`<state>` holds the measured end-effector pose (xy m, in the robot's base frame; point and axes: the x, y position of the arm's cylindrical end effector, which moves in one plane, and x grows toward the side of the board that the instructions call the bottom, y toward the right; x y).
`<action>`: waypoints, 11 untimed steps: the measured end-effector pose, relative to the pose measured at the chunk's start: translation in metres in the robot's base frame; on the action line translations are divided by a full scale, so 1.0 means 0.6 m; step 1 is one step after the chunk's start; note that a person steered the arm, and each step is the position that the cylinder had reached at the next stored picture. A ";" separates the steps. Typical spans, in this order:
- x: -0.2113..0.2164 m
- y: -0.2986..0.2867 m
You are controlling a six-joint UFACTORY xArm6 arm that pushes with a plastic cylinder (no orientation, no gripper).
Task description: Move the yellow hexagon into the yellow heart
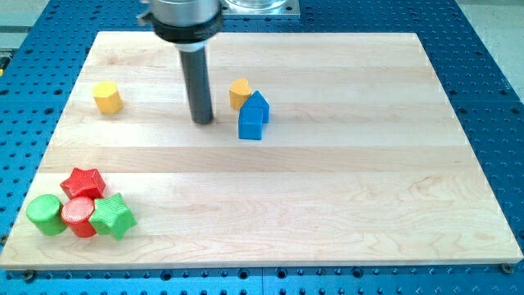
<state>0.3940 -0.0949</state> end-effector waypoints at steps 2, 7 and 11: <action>0.017 -0.011; 0.046 -0.089; -0.049 -0.056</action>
